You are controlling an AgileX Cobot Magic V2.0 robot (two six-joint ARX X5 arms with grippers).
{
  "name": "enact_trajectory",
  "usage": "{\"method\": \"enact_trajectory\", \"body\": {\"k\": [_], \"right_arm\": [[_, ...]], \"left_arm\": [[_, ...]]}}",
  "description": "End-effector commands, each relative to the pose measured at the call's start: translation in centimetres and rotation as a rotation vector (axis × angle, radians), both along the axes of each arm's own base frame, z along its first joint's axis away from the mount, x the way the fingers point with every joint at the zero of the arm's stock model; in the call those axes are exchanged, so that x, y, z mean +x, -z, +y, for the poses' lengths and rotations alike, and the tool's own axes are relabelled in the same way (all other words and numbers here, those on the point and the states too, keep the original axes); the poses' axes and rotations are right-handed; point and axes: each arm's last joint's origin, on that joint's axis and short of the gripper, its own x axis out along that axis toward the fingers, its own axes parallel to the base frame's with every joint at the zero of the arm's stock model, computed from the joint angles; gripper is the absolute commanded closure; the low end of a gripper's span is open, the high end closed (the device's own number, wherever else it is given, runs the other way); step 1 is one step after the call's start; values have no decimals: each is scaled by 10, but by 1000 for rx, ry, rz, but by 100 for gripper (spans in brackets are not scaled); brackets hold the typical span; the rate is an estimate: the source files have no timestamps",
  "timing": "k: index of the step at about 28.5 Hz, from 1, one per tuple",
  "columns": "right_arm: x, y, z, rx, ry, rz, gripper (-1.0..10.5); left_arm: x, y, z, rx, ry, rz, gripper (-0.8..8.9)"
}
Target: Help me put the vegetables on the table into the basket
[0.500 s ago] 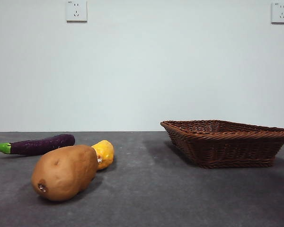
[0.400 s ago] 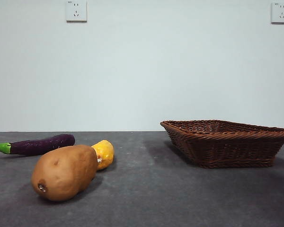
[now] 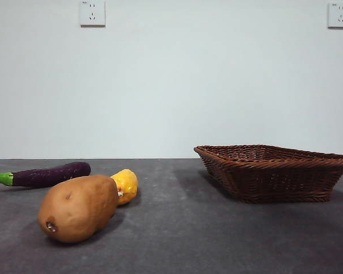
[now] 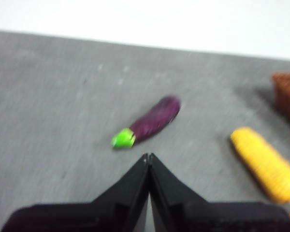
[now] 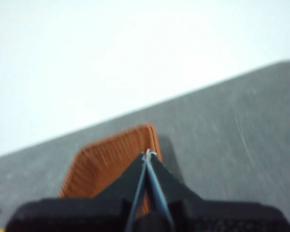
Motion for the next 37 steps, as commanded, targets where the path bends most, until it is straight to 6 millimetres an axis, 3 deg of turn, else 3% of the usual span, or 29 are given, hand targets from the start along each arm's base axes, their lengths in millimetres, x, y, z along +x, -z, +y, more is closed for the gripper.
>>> {"method": "enact_trajectory", "body": {"k": [1,9,16,24,30,31,34,37], "right_arm": [[1,-22,0,13,4,-12,955],[27,-76,0,-66,-1,191,955],[65,-108,1,-117,-22,521,948],[114,-118,3,-112,-48,720,948],[165,-111,9,-126,-271,896,936],[174,-108,9,-139,-290,930,880],[203,-99,10,-136,-322,1043,481],[233,-87,11,-160,-351,1122,436]], "left_arm": [[3,-20,-1,-21,30,-17,818],[29,-69,-7,-105,224,41,818],[63,-88,-13,-240,432,200,817],[94,-80,-19,-361,634,384,816],[103,-63,-24,-428,712,495,817],[104,-62,-24,-429,712,501,817],[107,-60,-25,-419,717,504,817],[107,-59,-26,-384,733,487,817]]}}
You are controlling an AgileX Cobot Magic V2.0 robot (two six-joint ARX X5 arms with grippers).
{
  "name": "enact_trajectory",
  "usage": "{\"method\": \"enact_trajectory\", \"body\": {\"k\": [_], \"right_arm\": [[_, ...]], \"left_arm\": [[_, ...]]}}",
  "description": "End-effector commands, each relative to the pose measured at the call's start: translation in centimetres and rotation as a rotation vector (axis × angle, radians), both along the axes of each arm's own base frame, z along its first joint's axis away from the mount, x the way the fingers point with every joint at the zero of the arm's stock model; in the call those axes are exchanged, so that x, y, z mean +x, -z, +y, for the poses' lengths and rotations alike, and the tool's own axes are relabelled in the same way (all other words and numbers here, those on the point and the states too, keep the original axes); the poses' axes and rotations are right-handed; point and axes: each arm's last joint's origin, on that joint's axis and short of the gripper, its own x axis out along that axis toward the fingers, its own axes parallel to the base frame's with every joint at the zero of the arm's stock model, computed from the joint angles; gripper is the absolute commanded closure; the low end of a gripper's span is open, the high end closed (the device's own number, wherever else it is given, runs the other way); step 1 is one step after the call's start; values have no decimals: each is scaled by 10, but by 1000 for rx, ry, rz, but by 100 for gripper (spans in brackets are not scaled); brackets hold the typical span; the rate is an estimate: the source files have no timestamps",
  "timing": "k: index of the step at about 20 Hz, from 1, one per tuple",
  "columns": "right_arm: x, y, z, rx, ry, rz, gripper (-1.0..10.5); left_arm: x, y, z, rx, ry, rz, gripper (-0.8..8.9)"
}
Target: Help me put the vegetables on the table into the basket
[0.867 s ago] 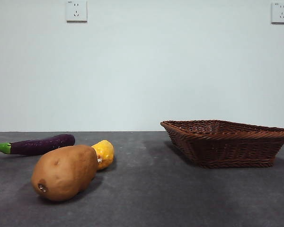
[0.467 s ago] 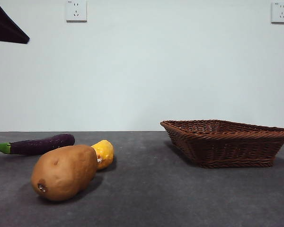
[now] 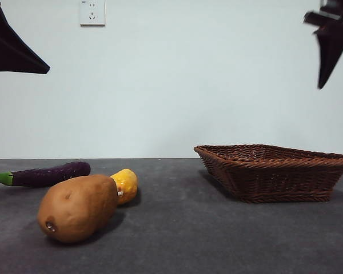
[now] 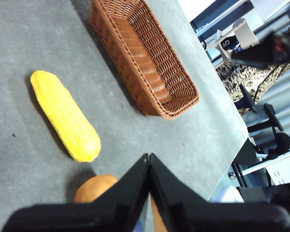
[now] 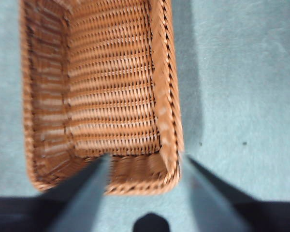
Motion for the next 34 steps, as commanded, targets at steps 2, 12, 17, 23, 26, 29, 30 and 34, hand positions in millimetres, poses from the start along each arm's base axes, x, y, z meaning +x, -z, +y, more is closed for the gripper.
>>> {"method": "enact_trajectory", "body": {"k": [2,12,17,23,26,29,30,34], "right_arm": [[33,17,1,-16,-40,63,436],[110,78,4,34,-88,168,446],[125,108,6,61,-107,206,635],[128,119,6,76,-108,234,955],[126,116,6,112,-109,245,955],[114,89,1,156,-112,237,955],[107,74,1,150,-116,217,955],[74,8,1,143,-125,79,955]], "left_arm": [[1,1,-1,23,26,-46,817],[1,1,0,57,25,-79,817],[1,1,0,58,26,-81,817],[0,3,0,60,25,-57,817],[-1,6,1,114,-32,-18,817],[-3,11,3,164,-79,40,817],[-4,13,4,190,-110,65,817],[-5,12,-1,279,-152,149,817]]}}
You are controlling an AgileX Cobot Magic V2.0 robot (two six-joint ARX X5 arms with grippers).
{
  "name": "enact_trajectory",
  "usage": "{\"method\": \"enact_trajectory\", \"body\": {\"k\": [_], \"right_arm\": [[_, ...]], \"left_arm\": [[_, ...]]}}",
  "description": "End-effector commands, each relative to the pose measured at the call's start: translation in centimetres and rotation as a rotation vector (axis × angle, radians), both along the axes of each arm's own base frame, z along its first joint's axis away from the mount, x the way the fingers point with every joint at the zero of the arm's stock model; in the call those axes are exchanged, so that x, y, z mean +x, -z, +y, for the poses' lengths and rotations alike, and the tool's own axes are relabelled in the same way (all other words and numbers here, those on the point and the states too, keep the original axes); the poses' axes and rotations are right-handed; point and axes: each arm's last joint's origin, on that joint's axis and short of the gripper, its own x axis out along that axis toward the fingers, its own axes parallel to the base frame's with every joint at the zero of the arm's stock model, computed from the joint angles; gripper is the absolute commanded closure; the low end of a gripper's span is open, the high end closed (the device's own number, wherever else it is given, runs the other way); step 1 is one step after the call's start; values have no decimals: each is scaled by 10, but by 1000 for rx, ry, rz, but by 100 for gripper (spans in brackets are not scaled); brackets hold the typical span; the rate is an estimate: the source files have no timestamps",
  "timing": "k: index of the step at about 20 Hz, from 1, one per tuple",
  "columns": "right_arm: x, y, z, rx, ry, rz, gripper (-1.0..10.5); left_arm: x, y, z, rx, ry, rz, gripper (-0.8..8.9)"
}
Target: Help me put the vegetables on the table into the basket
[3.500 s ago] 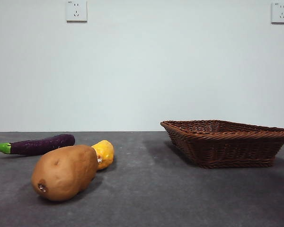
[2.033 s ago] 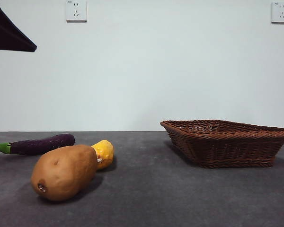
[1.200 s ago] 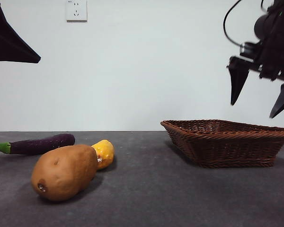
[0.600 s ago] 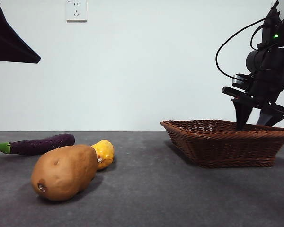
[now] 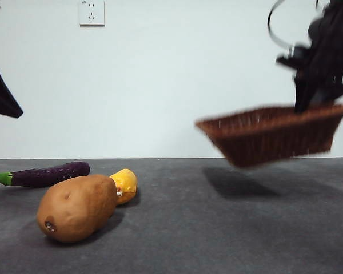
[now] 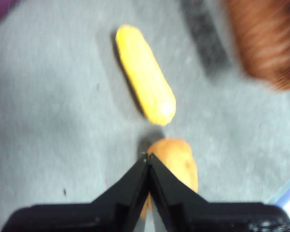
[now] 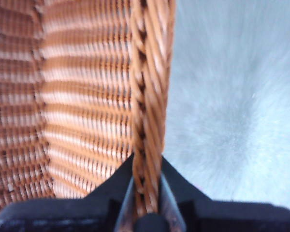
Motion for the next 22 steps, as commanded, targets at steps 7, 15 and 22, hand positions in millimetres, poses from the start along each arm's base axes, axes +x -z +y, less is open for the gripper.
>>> {"method": "enact_trajectory", "body": {"k": [7,15,22], "right_arm": [[-91,-106,-1,-10,-37,-225,955],[-132,-131,-4,-105,-19,-257,955],[-142,-138,-4,-101,-20,-278,955]], "left_arm": [[53,-31,-54,219,92,171,447],[134,-21,-112,332,93,319,88],[154,8,-135,467,41,336,60]]}}
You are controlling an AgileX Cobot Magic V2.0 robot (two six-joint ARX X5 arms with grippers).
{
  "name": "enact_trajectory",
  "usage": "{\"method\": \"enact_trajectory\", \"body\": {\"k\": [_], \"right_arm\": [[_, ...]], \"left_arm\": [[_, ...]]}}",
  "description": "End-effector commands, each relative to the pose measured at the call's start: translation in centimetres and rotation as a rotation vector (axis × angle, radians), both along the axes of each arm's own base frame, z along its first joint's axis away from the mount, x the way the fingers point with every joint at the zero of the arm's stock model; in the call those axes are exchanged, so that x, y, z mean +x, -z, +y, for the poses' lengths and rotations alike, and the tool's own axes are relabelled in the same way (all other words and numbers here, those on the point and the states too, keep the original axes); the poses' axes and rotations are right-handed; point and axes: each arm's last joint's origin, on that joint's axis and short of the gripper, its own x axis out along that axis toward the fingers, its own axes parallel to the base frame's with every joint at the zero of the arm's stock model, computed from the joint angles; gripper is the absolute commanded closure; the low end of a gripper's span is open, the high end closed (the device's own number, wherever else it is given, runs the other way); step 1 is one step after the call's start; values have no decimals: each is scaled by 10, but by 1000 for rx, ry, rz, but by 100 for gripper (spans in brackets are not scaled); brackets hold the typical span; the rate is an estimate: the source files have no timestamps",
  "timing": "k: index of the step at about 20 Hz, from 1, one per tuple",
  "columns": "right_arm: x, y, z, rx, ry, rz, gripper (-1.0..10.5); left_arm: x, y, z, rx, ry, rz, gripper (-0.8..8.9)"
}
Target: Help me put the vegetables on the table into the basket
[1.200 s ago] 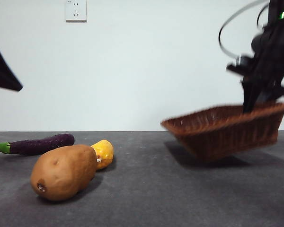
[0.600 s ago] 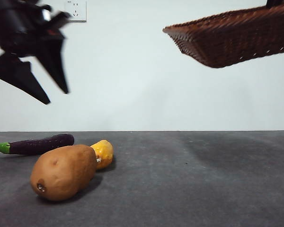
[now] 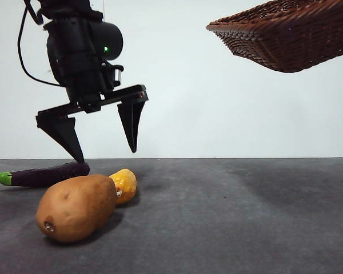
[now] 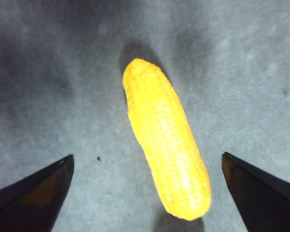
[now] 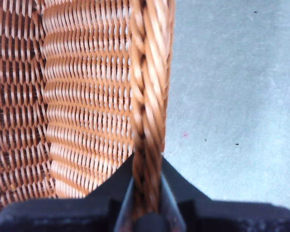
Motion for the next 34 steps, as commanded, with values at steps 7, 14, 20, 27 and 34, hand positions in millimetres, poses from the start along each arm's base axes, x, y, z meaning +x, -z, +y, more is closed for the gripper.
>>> {"method": "enact_trajectory", "body": {"k": [7,14,20,27,34], "right_arm": [[-4,-4,1,12,-10,-22,955],[-6,-3,1,12,-11,-3,955],[-6,-4,2,48,-36,-6,955],[-6,-4,2,48,-36,-6,955],[-5,-3,2,44,-36,-3,955]], "left_arm": [[5,21,-16,5,-4,19,62],[9,38,-21,17,5,42,63],[11,49,-23,29,9,68,430],[10,48,-33,11,47,38,826],[4,-32,-24,-157,127,-89,826]]}}
